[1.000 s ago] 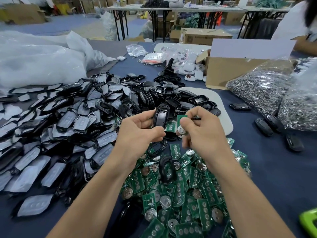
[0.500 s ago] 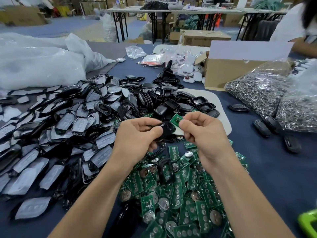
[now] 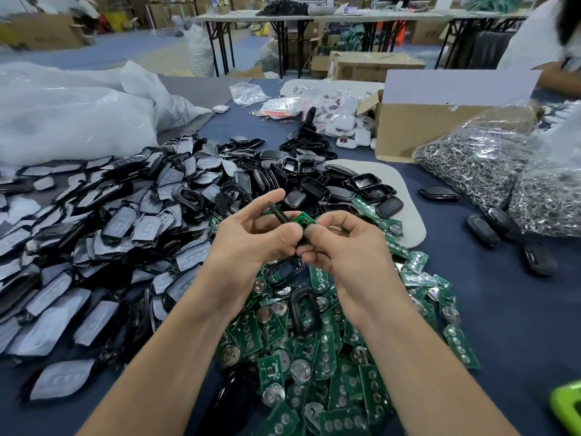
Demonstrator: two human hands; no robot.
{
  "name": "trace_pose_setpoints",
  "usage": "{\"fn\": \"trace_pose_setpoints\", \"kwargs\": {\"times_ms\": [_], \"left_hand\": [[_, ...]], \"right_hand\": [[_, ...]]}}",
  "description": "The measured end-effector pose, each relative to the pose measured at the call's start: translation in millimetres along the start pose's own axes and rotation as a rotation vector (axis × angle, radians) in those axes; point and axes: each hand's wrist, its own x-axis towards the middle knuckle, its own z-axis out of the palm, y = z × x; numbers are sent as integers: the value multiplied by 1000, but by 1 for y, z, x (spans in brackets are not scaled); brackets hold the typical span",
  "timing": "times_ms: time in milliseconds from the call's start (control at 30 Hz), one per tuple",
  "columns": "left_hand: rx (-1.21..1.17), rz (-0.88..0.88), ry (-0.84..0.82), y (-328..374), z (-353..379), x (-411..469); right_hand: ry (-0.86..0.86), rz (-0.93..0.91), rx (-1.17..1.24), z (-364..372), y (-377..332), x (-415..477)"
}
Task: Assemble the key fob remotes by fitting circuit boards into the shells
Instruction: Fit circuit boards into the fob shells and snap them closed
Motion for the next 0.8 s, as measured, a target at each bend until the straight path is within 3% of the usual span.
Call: {"fn": "trace_pose_setpoints", "kwargs": {"times_ms": [167,400,567,667,800], "left_hand": [[-25,-68,78,3,4,2],[70,-7,210,7,2,2],[209,14,276,3,2,0],[281,11,264,1,3,1],[306,3,212,2,5,0]], "right_hand": [[24,23,8,-3,1,2],[45,60,189,-5,-1,6],[175,-55,55,-13,-2,9],[125,-106,59,-16,-5,9],[93,-250,-200,-19,-5,11]]}}
